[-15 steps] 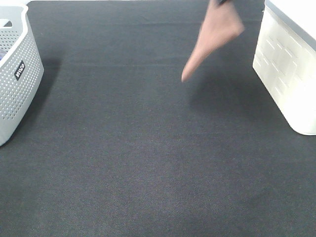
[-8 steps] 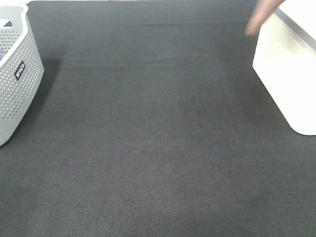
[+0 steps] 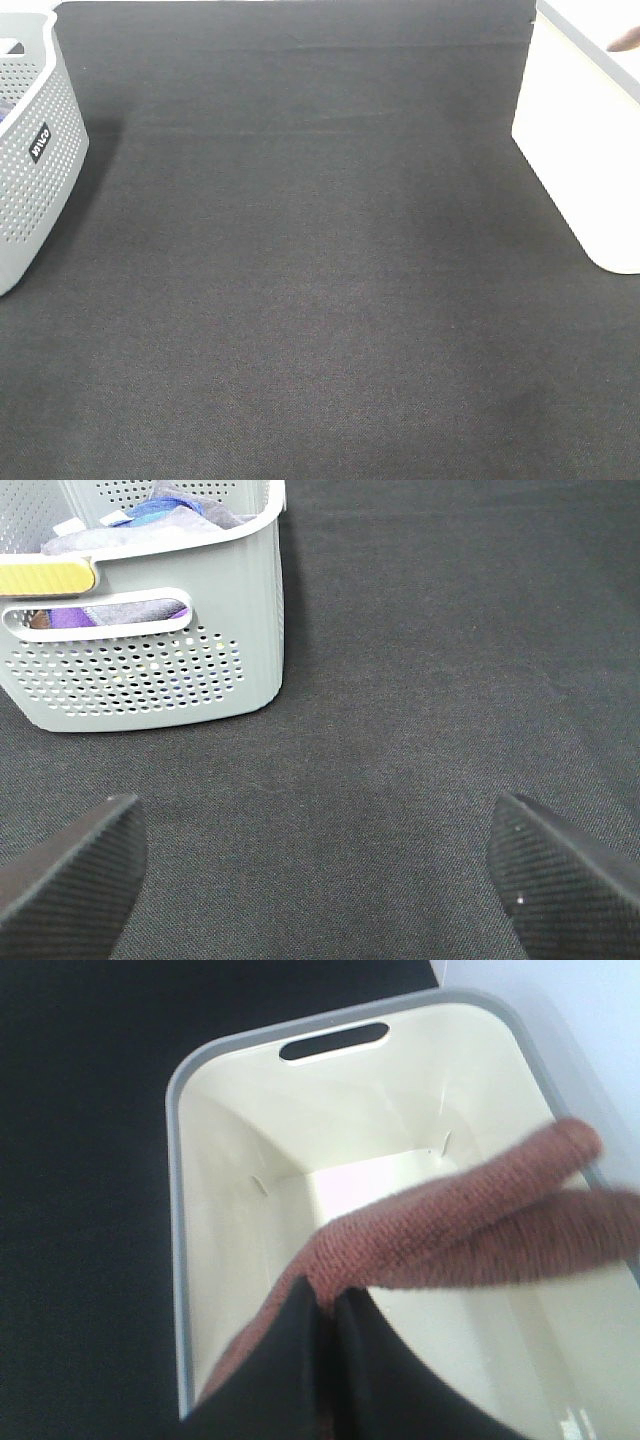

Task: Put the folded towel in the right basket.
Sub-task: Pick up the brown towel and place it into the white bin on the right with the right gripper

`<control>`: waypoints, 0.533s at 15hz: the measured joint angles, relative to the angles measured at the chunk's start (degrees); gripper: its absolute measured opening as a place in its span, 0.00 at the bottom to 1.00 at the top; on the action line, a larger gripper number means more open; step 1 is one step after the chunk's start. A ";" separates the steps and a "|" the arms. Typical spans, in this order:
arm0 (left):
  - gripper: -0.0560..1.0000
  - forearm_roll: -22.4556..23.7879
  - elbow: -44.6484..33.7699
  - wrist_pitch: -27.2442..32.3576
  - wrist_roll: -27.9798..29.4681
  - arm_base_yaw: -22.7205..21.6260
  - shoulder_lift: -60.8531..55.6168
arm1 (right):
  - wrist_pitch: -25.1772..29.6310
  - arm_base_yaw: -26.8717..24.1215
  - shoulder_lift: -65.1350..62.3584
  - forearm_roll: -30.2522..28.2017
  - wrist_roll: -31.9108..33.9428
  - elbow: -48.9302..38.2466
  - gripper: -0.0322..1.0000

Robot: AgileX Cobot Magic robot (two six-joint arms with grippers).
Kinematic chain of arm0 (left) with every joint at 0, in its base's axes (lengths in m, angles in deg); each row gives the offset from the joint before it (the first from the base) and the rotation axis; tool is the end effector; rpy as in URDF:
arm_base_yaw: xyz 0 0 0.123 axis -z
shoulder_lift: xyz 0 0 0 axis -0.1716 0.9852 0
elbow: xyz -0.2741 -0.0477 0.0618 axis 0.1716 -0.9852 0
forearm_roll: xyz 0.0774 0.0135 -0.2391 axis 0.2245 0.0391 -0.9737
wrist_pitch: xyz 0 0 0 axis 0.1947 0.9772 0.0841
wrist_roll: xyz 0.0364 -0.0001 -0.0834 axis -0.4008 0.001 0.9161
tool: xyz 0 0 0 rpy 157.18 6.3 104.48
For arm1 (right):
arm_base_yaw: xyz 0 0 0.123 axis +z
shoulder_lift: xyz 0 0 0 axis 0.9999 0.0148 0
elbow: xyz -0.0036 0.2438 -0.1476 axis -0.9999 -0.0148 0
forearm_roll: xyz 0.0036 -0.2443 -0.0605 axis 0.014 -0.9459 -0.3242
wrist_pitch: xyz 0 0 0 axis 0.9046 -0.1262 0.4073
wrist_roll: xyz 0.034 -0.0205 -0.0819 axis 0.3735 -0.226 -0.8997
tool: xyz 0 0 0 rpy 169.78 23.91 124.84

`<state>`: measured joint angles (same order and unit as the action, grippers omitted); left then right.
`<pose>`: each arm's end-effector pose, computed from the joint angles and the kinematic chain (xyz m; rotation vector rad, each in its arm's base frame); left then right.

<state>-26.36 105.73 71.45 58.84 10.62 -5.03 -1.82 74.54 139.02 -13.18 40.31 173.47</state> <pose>-0.0058 -0.0064 0.2778 0.0729 2.0323 -0.0714 0.3817 -0.0826 0.4235 0.1958 2.2705 0.0733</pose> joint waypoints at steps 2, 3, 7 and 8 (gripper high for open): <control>0.88 0.00 0.00 0.00 0.00 0.00 0.00 | 0.23 -1.60 2.58 2.46 -0.69 0.00 0.03; 0.88 0.00 0.00 0.00 0.00 0.00 0.00 | 0.74 -1.66 4.47 3.09 -0.86 0.00 0.03; 0.88 0.00 0.00 0.00 0.00 0.00 0.00 | 3.61 -1.66 11.00 5.04 -0.80 0.00 0.37; 0.88 0.00 0.00 0.00 0.00 0.00 0.00 | 4.18 -1.66 11.63 4.98 -0.80 0.00 0.53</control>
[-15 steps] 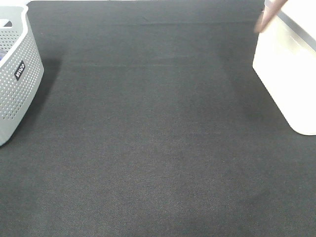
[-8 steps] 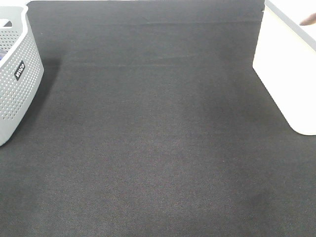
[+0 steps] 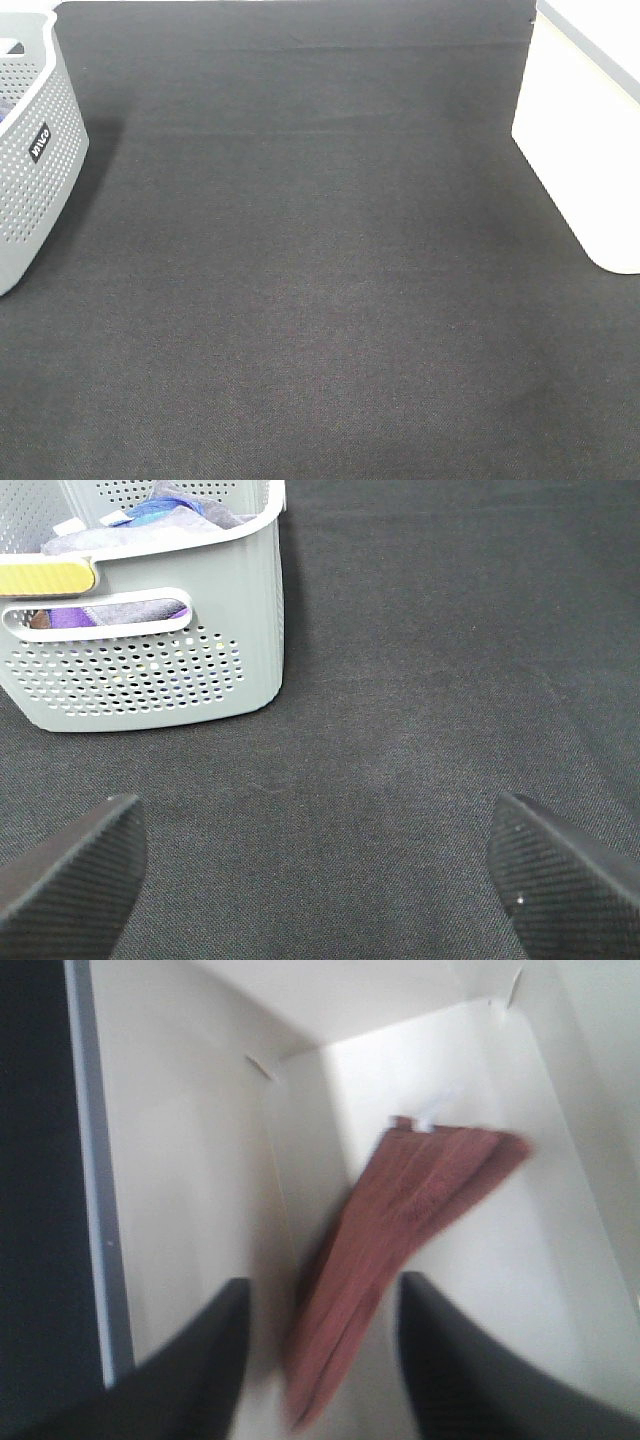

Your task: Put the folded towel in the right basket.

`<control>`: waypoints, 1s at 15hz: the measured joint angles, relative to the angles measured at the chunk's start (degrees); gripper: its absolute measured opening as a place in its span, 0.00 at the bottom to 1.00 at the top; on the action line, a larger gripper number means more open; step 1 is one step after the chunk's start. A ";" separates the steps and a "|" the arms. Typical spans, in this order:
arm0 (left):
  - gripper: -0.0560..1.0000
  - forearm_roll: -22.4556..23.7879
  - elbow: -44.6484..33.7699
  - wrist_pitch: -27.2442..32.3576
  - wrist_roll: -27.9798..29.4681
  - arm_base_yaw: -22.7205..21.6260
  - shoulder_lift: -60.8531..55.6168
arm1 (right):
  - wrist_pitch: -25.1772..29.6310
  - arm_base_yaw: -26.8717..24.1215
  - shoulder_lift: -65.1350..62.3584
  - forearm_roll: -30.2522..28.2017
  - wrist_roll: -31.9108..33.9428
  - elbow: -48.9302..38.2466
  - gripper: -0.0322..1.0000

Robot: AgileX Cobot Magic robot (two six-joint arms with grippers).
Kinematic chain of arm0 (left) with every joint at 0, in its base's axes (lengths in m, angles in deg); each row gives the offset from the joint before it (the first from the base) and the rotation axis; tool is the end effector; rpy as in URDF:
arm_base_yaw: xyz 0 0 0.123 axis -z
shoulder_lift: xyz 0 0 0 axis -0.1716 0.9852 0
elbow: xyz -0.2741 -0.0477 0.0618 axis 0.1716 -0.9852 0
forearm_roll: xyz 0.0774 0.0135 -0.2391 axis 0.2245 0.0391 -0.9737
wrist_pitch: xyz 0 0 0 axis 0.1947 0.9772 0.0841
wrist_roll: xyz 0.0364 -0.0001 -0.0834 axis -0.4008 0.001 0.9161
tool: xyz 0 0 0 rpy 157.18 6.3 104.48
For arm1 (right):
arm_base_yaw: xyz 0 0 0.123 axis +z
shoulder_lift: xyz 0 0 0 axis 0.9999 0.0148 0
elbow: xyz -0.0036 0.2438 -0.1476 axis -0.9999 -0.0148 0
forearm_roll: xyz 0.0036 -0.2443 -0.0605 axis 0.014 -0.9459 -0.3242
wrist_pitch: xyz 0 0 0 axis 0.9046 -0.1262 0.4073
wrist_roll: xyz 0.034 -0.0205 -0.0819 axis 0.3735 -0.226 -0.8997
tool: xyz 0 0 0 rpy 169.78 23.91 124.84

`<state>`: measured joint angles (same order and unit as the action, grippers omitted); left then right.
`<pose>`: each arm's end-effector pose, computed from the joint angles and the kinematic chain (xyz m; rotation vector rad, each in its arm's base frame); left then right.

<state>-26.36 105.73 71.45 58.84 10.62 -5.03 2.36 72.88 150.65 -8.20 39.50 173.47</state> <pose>-0.0058 -0.0064 0.2778 0.0729 2.0323 -0.0714 0.4263 -0.0996 0.3368 0.2757 2.5086 0.2313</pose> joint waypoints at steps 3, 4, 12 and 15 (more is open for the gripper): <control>0.88 0.00 0.00 0.00 0.00 0.00 0.00 | 0.06 0.00 -0.46 1.55 0.00 0.00 0.71; 0.88 0.00 0.00 0.00 0.00 0.00 0.00 | 0.29 0.00 -1.09 2.75 0.00 0.00 0.72; 0.88 0.00 0.00 0.00 0.00 0.00 0.00 | 7.79 14.15 -9.45 -1.78 0.63 0.00 0.73; 0.88 0.00 0.00 0.00 0.00 0.00 0.00 | 7.79 17.53 -14.50 -3.27 2.01 -2.69 0.73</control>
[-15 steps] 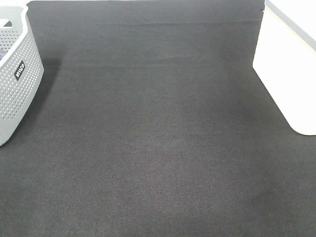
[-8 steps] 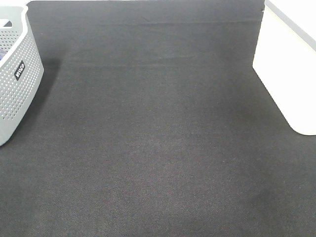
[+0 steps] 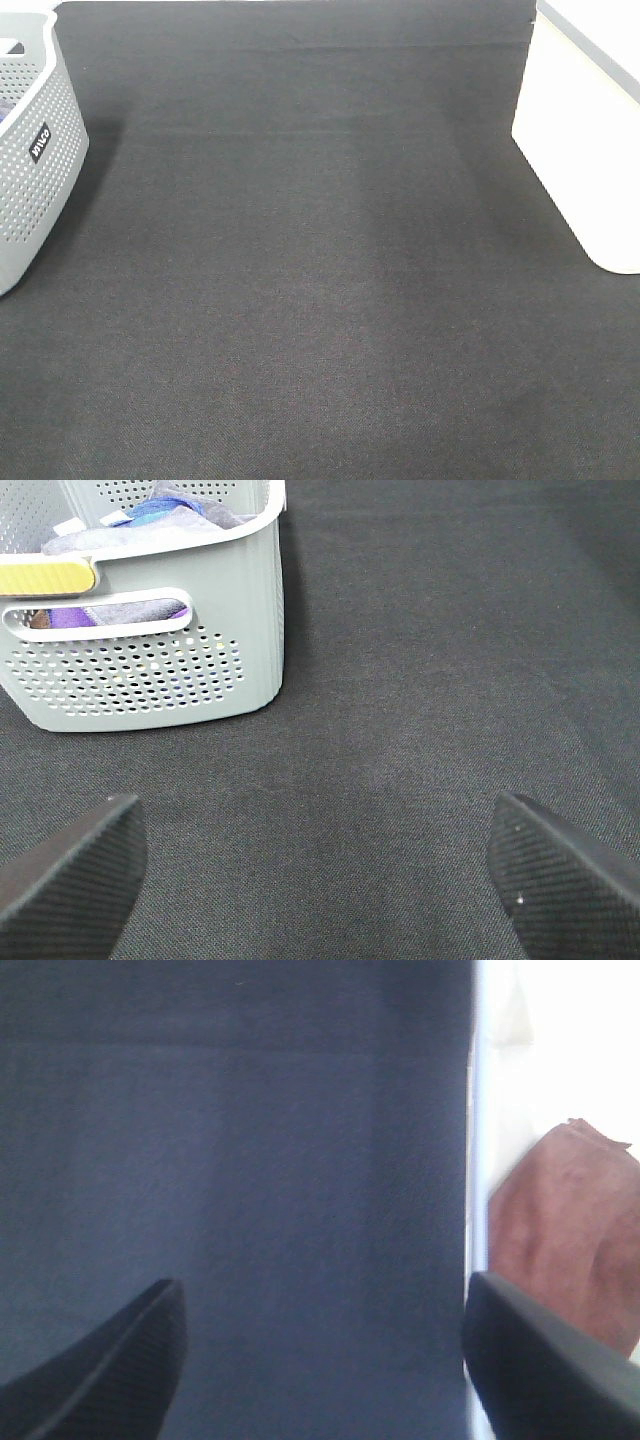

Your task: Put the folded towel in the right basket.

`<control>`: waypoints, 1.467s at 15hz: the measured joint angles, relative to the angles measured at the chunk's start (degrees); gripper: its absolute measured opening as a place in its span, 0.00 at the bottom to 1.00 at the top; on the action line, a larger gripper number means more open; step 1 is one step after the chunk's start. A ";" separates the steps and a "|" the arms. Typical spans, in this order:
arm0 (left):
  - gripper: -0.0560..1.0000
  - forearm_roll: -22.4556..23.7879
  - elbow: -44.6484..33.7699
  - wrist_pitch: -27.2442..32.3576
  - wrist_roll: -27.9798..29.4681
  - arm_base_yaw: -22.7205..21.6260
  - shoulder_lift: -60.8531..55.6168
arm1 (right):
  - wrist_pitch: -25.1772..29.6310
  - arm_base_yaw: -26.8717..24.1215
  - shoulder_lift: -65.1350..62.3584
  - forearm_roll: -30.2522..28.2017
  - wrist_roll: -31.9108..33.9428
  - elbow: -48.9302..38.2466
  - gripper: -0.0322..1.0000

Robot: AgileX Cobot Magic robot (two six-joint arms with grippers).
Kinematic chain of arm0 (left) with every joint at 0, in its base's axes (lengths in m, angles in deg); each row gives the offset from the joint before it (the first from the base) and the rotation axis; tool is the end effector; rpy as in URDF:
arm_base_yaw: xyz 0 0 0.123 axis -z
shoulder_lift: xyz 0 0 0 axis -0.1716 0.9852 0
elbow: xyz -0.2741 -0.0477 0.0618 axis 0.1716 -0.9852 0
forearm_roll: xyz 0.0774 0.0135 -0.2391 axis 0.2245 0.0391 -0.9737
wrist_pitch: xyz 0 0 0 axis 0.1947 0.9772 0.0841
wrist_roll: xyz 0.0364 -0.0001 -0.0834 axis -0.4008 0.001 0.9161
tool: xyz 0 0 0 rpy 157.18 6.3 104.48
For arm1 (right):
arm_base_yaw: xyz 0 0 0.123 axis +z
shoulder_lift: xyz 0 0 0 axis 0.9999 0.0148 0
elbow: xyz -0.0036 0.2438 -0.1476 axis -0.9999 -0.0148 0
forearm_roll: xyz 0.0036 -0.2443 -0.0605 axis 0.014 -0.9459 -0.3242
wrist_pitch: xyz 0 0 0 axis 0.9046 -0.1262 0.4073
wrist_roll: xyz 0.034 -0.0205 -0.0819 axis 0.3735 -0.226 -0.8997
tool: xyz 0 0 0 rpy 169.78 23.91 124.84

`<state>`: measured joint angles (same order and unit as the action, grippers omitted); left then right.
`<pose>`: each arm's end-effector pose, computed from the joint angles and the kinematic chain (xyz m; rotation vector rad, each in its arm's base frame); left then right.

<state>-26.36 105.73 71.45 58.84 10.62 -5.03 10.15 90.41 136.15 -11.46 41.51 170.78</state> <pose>-0.0058 -0.0064 0.2778 0.0729 2.0323 -0.0714 0.3616 0.0286 0.4164 -0.1342 2.4836 0.2911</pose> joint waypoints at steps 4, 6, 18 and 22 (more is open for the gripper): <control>0.88 0.00 0.00 0.00 0.00 0.00 0.00 | 0.00 0.46 -12.26 -3.90 1.15 -14.61 0.73; 0.88 0.00 0.00 0.00 0.00 0.00 0.00 | 0.00 0.46 -23.03 -4.24 1.43 -28.25 0.73; 0.88 0.00 0.00 0.00 0.00 0.00 0.00 | -5.73 0.46 -79.93 -8.59 1.49 -77.29 0.73; 0.88 0.00 0.00 0.00 0.00 0.00 0.00 | -7.85 0.46 -93.22 -9.91 1.43 -78.90 0.73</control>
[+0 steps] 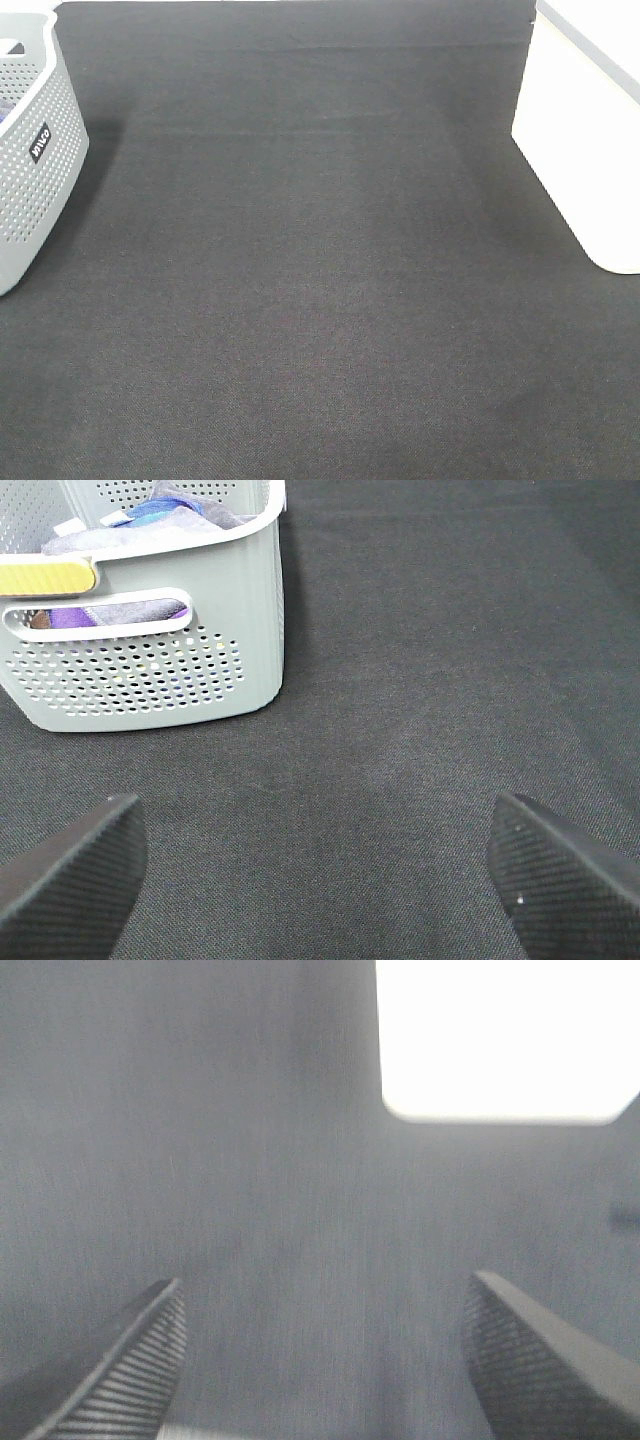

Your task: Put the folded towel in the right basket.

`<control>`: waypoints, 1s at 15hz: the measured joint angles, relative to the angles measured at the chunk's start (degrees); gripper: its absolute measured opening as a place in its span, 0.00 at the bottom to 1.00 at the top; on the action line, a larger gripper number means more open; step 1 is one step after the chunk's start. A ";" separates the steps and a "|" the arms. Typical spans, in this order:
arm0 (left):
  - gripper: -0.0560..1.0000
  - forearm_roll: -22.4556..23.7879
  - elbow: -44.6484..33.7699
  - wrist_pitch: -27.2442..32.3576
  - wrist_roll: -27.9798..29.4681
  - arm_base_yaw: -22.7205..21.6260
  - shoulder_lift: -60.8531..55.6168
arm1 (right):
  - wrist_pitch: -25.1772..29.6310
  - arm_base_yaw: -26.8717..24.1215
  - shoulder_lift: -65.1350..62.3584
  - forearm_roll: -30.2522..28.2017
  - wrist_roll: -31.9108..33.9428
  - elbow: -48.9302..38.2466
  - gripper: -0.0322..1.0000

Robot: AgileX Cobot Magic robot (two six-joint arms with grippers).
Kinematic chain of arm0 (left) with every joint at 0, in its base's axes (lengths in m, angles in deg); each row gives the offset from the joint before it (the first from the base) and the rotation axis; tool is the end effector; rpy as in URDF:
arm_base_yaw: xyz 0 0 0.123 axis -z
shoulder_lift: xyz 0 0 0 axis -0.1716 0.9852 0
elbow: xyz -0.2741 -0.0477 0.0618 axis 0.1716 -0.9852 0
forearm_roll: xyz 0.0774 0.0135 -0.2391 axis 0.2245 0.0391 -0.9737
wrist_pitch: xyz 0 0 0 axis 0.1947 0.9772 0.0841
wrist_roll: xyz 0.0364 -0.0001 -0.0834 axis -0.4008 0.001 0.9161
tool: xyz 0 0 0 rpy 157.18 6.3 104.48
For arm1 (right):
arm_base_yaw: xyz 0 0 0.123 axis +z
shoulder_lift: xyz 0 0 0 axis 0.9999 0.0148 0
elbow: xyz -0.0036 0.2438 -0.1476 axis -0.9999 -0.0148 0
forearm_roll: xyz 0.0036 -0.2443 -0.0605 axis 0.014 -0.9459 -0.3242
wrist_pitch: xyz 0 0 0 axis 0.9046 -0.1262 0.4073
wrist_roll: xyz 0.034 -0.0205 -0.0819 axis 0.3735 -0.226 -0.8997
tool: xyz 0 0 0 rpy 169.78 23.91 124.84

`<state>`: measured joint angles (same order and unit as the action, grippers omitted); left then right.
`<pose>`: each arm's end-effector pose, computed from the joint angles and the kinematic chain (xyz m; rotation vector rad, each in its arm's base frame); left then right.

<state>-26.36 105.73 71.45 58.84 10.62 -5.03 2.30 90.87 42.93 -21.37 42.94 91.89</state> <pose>-0.0058 -0.0064 0.2778 0.0729 2.0323 -0.0714 0.0042 0.0059 0.2781 -0.1093 2.1169 0.0626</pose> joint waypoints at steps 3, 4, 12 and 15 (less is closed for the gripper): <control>0.88 0.00 0.00 0.00 0.00 0.00 0.00 | -0.17 0.00 -4.24 0.00 0.00 -0.17 0.73; 0.88 0.00 0.00 0.00 0.00 0.00 0.00 | -0.23 0.00 -4.30 0.00 0.00 -0.17 0.73; 0.88 0.00 0.00 0.00 0.00 0.00 0.00 | -0.29 0.00 -4.30 0.00 0.00 -0.17 0.73; 0.88 0.00 0.00 0.00 0.00 0.00 0.00 | -0.29 0.00 -4.30 0.00 0.00 -0.17 0.73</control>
